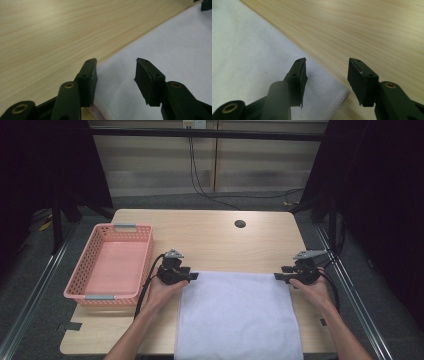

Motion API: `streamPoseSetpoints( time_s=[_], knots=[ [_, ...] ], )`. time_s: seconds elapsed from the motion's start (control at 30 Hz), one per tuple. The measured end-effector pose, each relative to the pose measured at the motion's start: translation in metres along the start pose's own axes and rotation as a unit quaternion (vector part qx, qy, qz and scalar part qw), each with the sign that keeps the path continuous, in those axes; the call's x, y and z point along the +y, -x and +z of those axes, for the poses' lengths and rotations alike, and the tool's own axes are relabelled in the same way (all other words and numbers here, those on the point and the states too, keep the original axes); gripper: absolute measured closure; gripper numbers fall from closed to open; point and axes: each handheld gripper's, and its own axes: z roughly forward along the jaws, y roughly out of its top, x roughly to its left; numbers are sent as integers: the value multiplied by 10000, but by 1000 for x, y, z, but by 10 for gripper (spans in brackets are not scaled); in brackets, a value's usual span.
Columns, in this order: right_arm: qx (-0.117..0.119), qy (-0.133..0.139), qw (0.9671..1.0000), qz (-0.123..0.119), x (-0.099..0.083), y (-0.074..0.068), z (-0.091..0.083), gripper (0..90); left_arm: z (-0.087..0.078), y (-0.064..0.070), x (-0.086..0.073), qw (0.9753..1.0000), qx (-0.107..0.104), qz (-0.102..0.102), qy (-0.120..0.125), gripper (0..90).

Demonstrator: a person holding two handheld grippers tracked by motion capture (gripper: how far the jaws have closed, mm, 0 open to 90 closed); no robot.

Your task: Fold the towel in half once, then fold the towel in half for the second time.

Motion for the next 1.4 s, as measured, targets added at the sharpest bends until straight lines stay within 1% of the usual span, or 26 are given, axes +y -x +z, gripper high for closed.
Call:
streamPoseSetpoints(
  time_s=[0.07, 0.1, 0.17, 0.2, 0.23, 0.3, 0.37, 0.4, 0.47, 0.5, 0.53, 0.57, 0.6, 0.7, 0.77, 0.83, 0.9, 1.0, 1.03, 1.07, 1.1, 1.13, 1.2, 1.27, 1.3, 1.4],
  knots=[
    [18, -72, 10000, 29, -4, 3, 3, 500, 0, -3, 0, 10000, 8, -5, -29, 501],
    [13, -104, 9999, 31, -6, 4, 5, 500, 0, -5, 0, 10000, 60, -65, -37, 495],
    [95, -193, 9997, 73, -9, 7, 7, 500, 2, -8, -2, 9999, 66, -73, -71, 479],
    [53, -241, 9997, 37, -10, 8, 8, 500, 3, -9, -3, 9998, 130, -86, -94, 479],
    [91, -239, 9997, 36, -10, 8, 9, 500, 3, -9, -4, 9999, 107, -112, -60, 475],
    [143, -258, 9996, 13, -10, 8, 9, 500, 3, -9, -4, 9998, 167, -33, -89, 471],
    [192, -267, 9995, 25, -10, 8, 9, 503, 2, -11, -5, 9998, 188, -31, -99, 458],
    [194, -273, 9994, 18, -10, 8, 9, 512, 2, -13, -6, 9996, 247, -35, -131, 458],
    [237, -276, 9993, 35, -10, 8, 9, 565, 4, -15, -9, 9993, 249, -24, -267, 464],
    [293, -272, 9992, 16, -10, 8, 9, 582, 5, -15, -10, 9995, 239, -55, -217, 469],
    [312, -302, 9990, 42, -10, 7, 8, 602, 4, -15, -9, 9994, 236, 10, -270, 477],
    [369, -310, 9988, 17, -10, 7, 8, 656, 4, -14, -9, 9993, 234, 22, -282, 495],
    [377, -317, 9988, 9, -10, 6, 8, 675, 4, -13, -9, 9993, 157, 82, -328, 507],
    [550, -366, 9978, 37, -11, 5, 8, 775, 3, -10, -9, 9985, -14, 206, -511, 663],
    [599, -369, 9975, 8, -12, 4, 8, 812, 2, -8, -10, 9979, -120, 264, -582, 778],
    [617, -390, 9973, 8, -12, 2, 6, 834, 1, -4, -9, 9978, -113, 267, -591, 824],
    [614, -326, 9976, 22, -12, 2, 2, 839, -1, -2, -7, 9987, -162, 147, -470, 831],
    [644, -87, 9978, 88, -9, 4, -8, 841, -10, 1, -4, 9993, -214, 187, -258, 831],
    [627, -34, 9980, 97, -7, 5, -11, 841, -14, 2, -2, 9991, -282, 243, -196, 831],
    [689, 86, 9975, 135, -5, 6, -16, 843, -18, 3, -1, 9994, -223, 252, -128, 832],
    [711, 157, 9972, 161, -2, 7, -19, 844, -21, 2, 1, 9995, -257, 174, -46, 833],
    [707, 208, 9972, 102, 0, 7, -22, 844, -23, 1, 2, 9993, -325, 161, -17, 833],
    [737, 315, 9967, 85, 4, 7, -26, 846, -27, 2, 6, 9992, -355, 143, 79, 834],
    [778, 422, 9960, 75, 7, 7, -30, 847, -31, 4, 12, 9991, -349, 206, 85, 833],
    [794, 424, 9959, 93, 10, 8, -32, 847, -35, 6, 16, 9987, -438, 167, 183, 833],
    [767, 545, 9956, 48, 17, 9, -37, 847, -40, 13, 29, 9983, -389, 369, 207, 834]
  ],
)
